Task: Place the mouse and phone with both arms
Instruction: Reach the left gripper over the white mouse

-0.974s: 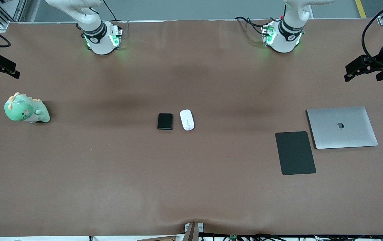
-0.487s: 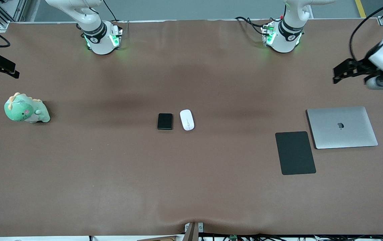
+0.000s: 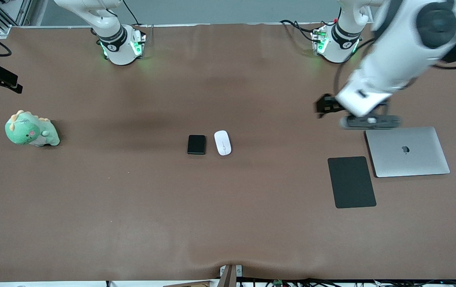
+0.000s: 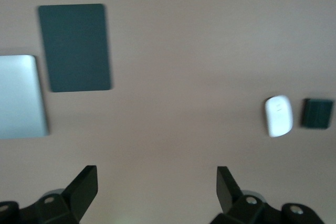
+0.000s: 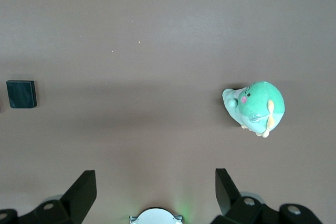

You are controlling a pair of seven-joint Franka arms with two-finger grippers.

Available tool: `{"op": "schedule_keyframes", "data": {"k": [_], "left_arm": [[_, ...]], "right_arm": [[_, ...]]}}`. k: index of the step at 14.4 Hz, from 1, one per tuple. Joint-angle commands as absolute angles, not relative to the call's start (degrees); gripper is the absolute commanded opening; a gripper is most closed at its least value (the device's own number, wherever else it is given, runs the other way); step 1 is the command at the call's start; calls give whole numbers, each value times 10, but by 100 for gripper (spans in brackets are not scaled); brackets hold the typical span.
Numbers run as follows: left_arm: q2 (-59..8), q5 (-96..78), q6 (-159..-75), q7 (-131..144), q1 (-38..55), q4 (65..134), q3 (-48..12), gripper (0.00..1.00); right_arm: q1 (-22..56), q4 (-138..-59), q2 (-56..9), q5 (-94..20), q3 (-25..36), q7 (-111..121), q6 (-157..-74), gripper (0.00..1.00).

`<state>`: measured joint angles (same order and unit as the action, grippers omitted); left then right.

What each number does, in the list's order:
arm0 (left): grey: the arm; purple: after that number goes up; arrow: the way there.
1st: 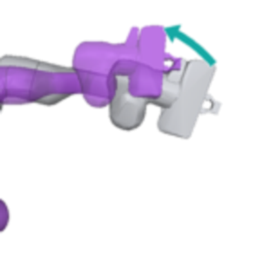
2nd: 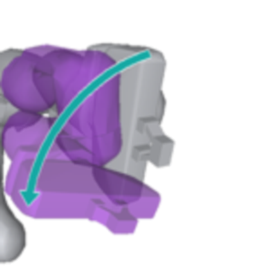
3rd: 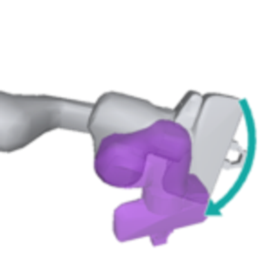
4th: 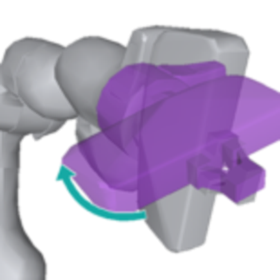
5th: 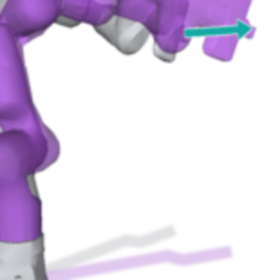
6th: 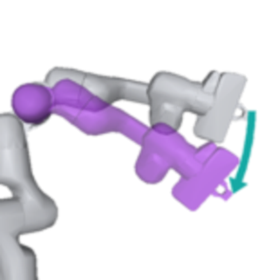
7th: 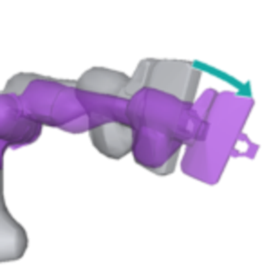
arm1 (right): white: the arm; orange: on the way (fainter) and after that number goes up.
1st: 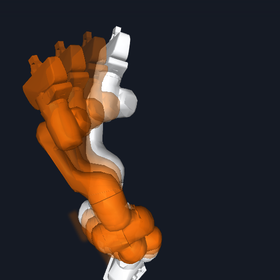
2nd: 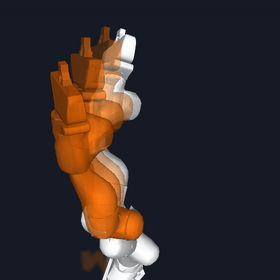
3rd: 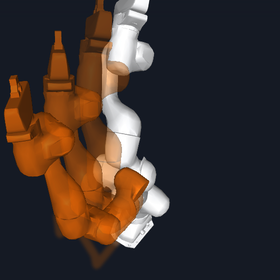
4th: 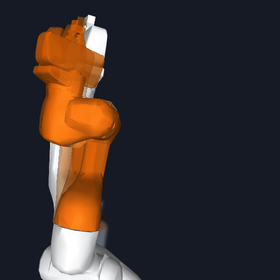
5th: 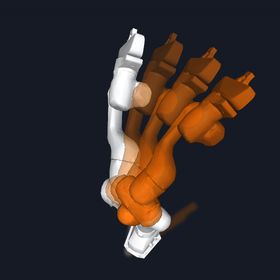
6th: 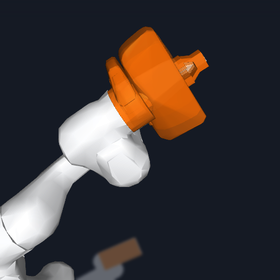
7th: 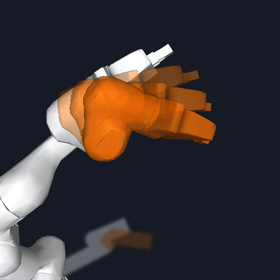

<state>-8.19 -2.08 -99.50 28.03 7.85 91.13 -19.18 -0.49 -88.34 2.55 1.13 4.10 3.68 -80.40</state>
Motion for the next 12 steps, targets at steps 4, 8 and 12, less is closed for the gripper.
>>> {"op": "schedule_keyframes", "data": {"k": [4,8,12], "left_arm": [[-244,24,-1093,541,259,786,-193,100],[-318,55,-1181,628,325,782,-189,100],[-374,89,-1199,628,335,783,-191,100]], "right_arm": [[-8,-893,38,14,39,40,-805,100],[-6,-884,37,15,39,39,-805,100],[-5,-884,36,14,38,39,-804,100]]}}
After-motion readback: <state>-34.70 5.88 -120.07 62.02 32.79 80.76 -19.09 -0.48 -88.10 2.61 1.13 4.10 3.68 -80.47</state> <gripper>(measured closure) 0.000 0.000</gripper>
